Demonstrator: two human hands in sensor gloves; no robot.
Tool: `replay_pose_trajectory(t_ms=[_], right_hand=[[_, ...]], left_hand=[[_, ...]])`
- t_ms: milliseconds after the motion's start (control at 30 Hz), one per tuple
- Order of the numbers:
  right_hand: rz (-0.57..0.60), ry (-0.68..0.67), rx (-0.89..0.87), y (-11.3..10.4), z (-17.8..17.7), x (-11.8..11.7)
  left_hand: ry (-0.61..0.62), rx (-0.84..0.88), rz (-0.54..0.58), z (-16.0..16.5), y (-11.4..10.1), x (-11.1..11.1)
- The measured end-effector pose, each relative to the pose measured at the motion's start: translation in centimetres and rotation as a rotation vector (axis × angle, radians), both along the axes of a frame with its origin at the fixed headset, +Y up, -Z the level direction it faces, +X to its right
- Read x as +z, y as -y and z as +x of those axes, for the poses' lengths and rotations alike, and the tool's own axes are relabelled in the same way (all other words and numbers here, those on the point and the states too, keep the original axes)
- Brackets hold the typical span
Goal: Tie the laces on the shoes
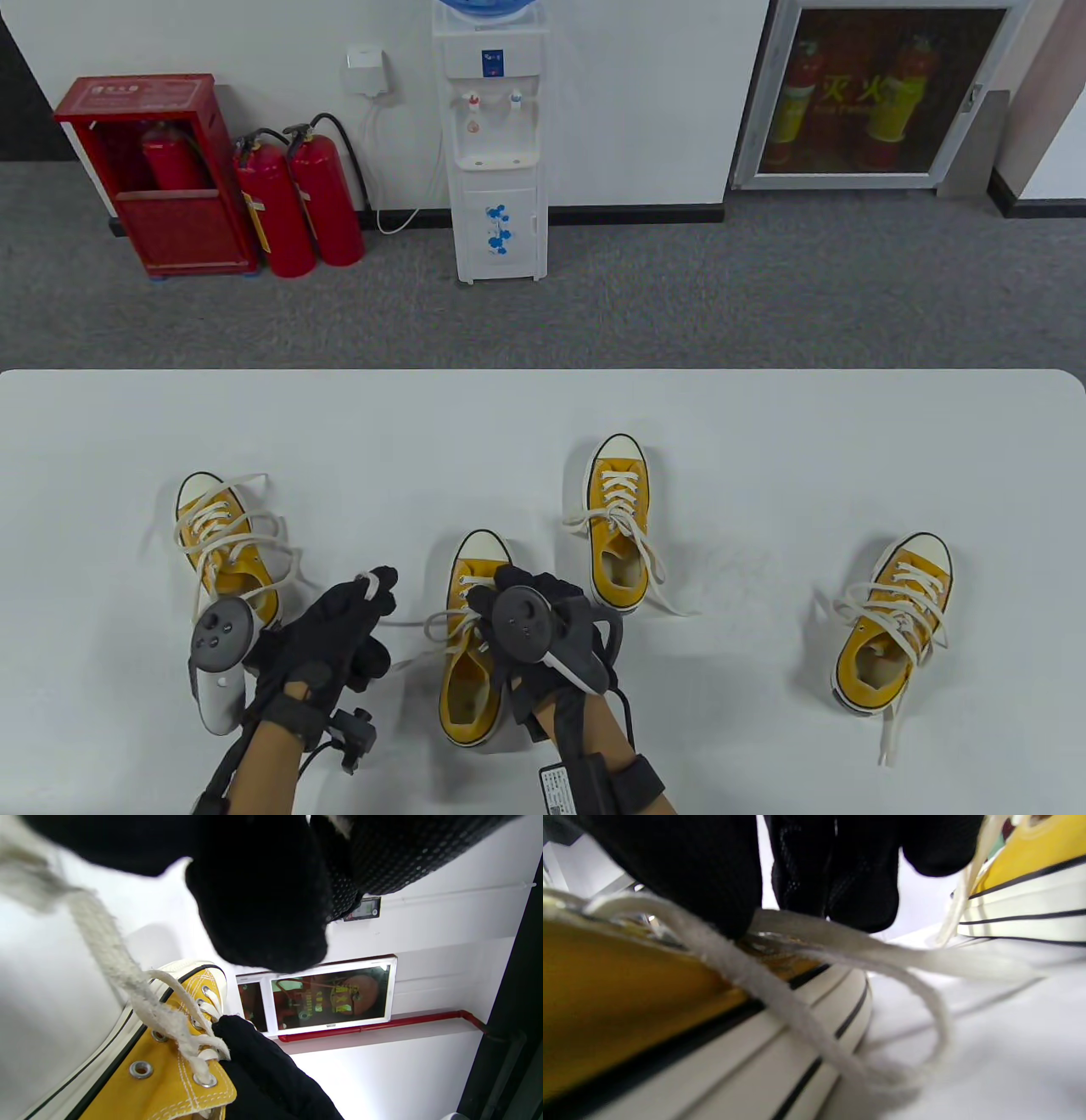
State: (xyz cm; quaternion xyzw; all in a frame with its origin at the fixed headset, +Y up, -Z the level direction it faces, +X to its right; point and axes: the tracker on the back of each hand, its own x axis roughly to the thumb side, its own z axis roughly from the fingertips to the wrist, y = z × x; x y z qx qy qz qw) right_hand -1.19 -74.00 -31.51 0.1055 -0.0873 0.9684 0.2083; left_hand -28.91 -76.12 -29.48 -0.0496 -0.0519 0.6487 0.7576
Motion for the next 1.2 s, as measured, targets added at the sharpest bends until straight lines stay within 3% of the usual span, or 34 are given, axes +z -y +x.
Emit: replay_pose_trajectory(t_ms=[167, 333, 467, 567, 967, 1200], right_hand=[[0.009, 0.031, -0.129, -0.6, 1.3, 0.1], [-0.055, 0.027, -0.309, -1.4, 2.7, 0.0], [-0.182, -0.051, -0.484, -1.4, 2.6, -0.4], [-0.194, -0.108, -0.554, -1.8, 2.3, -0.3], [-0.116, -0.224, -0.596, -4.1, 1.0, 0.9], [-0.1, -0.278, -0.529, -4.6, 0.4, 1.3]], left_hand=[[-0.002, -0.024, 0.004, 0.1, 0.1, 0.0], [0.017, -0.009, 0.006, 0.6, 0.1, 0.1], [0.039, 0.011, 0.009, 1.2, 0.0, 0.2], [0.061, 0.033, 0.008, 1.7, 0.1, 0.3], [0.208, 0.089, 0.02, 4.3, -0.4, 0.8], [0.281, 0.185, -0.026, 5.5, -0.1, 0.9]])
